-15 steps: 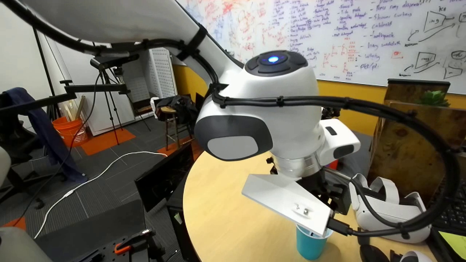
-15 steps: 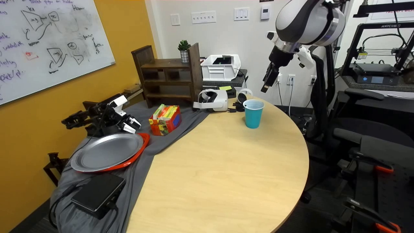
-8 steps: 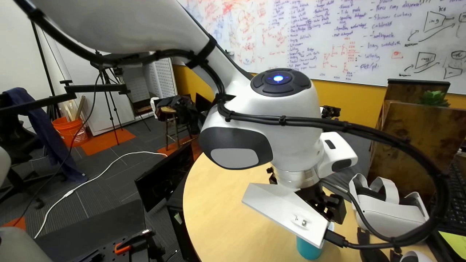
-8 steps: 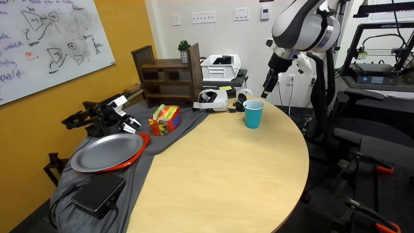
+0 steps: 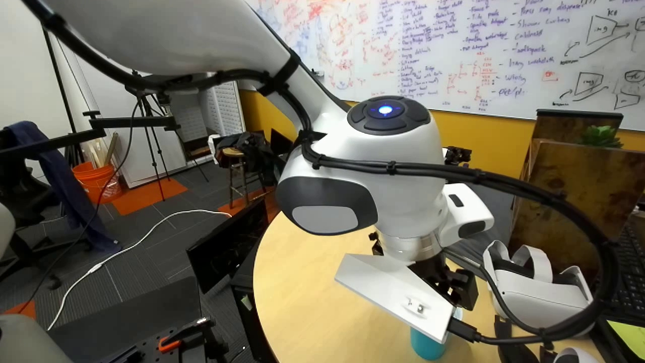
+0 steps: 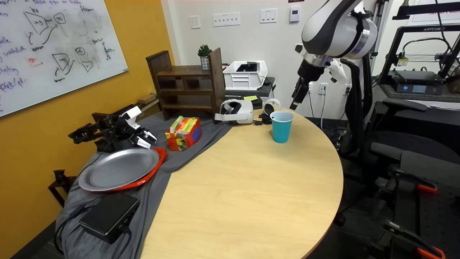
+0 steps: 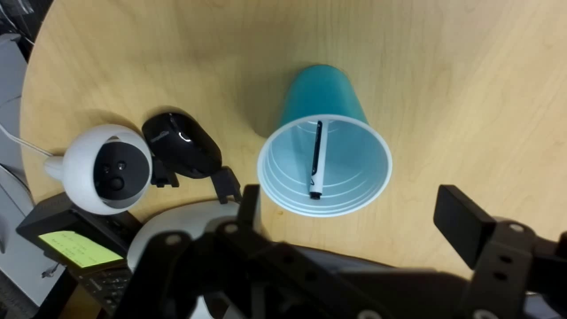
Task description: Take the marker from the cup and put it on the table
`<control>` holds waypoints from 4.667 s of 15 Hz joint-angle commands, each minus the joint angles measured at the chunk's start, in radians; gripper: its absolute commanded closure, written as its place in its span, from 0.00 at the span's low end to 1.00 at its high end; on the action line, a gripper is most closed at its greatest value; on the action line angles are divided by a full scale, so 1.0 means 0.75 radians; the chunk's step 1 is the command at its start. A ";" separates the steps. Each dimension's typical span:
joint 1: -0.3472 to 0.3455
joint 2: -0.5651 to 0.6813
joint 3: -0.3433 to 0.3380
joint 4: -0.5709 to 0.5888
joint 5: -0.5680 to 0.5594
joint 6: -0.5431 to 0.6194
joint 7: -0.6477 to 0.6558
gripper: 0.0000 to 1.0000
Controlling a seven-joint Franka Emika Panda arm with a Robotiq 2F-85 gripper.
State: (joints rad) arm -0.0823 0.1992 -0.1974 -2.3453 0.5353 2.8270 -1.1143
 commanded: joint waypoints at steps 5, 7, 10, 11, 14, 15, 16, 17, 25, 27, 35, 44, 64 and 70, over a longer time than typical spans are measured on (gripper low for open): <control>-0.016 0.068 0.050 0.037 0.108 0.040 -0.034 0.04; -0.019 0.076 0.054 0.045 0.127 0.038 -0.037 0.18; -0.021 0.083 0.056 0.057 0.149 0.040 -0.042 0.31; -0.021 0.087 0.055 0.062 0.154 0.041 -0.043 0.40; -0.023 0.104 0.052 0.081 0.154 0.033 -0.040 0.41; -0.025 0.116 0.052 0.092 0.153 0.030 -0.038 0.39; -0.027 0.127 0.050 0.102 0.149 0.023 -0.036 0.41; -0.029 0.141 0.049 0.114 0.146 0.018 -0.035 0.40; -0.039 0.241 0.055 0.192 0.134 0.010 -0.032 0.52; -0.043 0.262 0.061 0.210 0.137 0.008 -0.038 0.53; -0.043 0.331 0.075 0.270 0.137 0.014 -0.035 0.52; -0.051 0.402 0.098 0.324 0.144 0.038 -0.037 0.51; -0.064 0.402 0.112 0.306 0.147 0.054 -0.043 0.97; -0.108 0.351 0.181 0.253 0.208 0.166 -0.098 0.97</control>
State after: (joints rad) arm -0.1271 0.5122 -0.1104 -2.1083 0.6405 2.8929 -1.1230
